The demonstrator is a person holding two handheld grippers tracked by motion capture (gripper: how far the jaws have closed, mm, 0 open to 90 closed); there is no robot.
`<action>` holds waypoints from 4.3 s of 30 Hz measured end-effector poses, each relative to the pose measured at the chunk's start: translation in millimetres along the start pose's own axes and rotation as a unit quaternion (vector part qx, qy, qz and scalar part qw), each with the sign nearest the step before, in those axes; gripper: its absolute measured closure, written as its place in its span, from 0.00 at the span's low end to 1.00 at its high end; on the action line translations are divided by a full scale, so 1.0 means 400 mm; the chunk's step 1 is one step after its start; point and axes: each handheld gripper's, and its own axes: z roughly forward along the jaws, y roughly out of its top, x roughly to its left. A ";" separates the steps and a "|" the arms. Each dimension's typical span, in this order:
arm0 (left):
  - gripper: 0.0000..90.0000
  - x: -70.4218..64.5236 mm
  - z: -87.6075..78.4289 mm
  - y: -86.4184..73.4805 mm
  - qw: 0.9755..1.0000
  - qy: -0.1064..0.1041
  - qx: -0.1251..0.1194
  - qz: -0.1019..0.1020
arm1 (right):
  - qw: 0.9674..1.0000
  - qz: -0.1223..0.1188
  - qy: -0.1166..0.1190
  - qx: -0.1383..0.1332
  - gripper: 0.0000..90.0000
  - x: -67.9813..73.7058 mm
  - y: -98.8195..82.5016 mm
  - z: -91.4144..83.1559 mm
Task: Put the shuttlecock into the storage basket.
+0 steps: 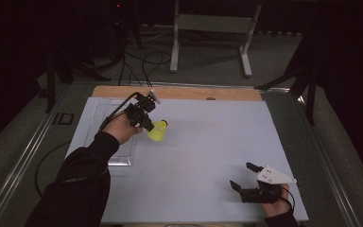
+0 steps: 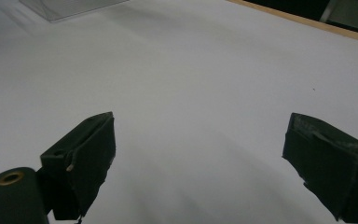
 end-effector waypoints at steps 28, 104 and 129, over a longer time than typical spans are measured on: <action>1.00 0.126 -0.125 -0.108 0.996 0.047 -0.032 -0.074 | 1.000 0.002 -0.001 0.006 0.11 0.001 -0.001 0.008; 0.00 0.169 0.052 -0.170 0.991 -0.002 -0.039 -0.127 | 1.000 -0.001 -0.003 0.011 0.11 0.000 -0.001 0.008; 0.00 0.093 0.037 -0.131 0.990 -0.009 -0.137 0.013 | 1.000 0.000 -0.003 0.010 0.11 -0.002 -0.001 0.007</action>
